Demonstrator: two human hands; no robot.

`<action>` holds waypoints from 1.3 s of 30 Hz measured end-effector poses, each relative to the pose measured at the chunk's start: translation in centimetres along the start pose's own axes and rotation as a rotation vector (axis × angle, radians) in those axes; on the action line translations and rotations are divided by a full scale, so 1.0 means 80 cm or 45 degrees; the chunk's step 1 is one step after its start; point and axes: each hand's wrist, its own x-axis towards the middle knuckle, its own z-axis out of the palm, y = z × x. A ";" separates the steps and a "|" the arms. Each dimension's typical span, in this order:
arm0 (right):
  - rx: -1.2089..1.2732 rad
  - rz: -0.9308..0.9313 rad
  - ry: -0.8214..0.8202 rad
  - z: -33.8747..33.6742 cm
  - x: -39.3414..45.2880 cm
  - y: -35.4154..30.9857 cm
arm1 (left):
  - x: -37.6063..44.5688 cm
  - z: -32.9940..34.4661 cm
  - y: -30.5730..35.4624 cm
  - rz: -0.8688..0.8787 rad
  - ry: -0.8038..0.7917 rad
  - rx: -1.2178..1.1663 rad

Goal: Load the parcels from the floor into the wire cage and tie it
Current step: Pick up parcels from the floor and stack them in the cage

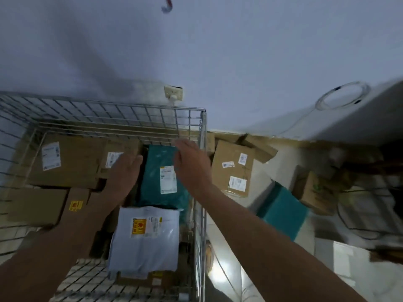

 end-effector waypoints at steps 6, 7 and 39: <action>0.130 0.649 0.337 -0.095 -0.066 0.109 | -0.100 0.052 0.121 0.503 0.089 0.368; 0.040 0.760 0.283 -0.099 -0.085 0.144 | -0.117 0.071 0.133 0.605 0.047 0.402; -0.063 0.893 -0.481 0.125 -0.026 0.650 | 0.334 0.611 0.056 -0.161 -0.051 0.499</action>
